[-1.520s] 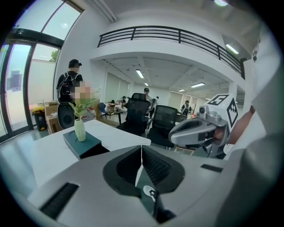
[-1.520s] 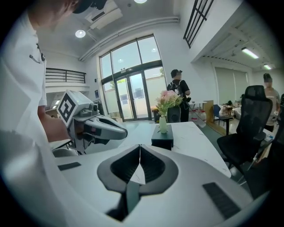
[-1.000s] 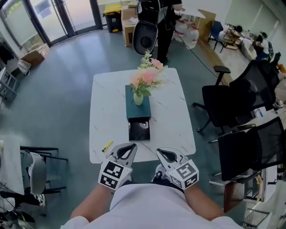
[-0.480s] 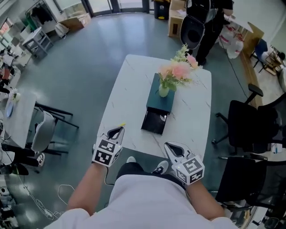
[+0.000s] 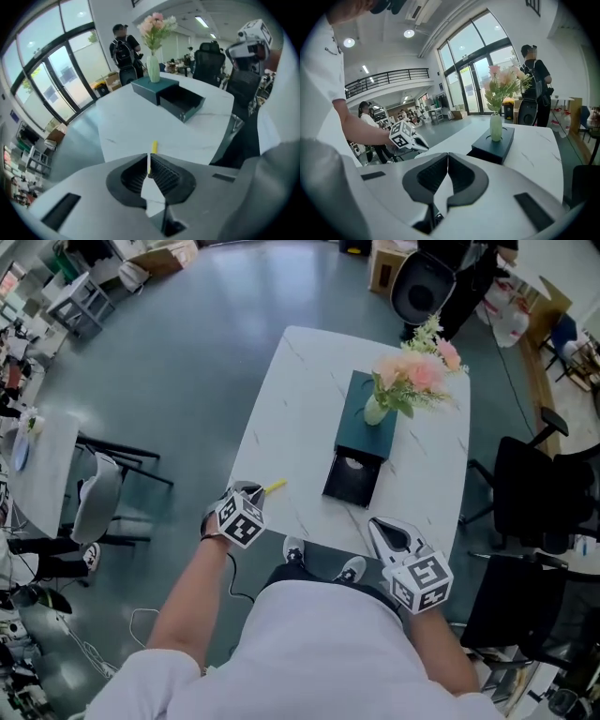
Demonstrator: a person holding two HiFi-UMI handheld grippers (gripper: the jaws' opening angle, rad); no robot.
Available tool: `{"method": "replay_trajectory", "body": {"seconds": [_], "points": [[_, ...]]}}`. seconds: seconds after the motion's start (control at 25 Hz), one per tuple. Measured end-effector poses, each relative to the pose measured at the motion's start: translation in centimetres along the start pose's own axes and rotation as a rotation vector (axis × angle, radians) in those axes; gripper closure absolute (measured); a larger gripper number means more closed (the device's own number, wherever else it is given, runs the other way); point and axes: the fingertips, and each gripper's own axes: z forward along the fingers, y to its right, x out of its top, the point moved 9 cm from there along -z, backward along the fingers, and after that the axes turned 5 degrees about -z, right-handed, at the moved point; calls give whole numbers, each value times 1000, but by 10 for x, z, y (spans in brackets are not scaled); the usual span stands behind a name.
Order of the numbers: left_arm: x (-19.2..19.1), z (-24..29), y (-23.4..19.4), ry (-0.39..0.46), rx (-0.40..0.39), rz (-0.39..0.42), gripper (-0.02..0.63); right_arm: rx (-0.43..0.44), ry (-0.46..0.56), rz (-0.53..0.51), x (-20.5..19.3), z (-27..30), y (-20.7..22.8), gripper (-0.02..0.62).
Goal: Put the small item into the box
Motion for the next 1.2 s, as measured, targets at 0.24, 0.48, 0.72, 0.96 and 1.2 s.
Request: {"method": "replay_trajectory", "body": {"seconds": [0.24, 0.48, 0.72, 0.96, 1.2], "points": [[-21, 28, -10, -91, -113, 91, 497, -48, -25, 34, 6, 21, -15, 580], [-30, 51, -13, -145, -181, 229, 489, -98, -37, 42, 15, 36, -25, 580], [-38, 60, -10, -169, -232, 274, 494, -146, -41, 41, 18, 42, -36, 580], [-38, 62, -13, -193, -293, 236, 523, -171, -36, 41, 16, 40, -44, 580], [-30, 55, -16, -179, -273, 246, 528, -174, -28, 30, 16, 35, -45, 580]]}}
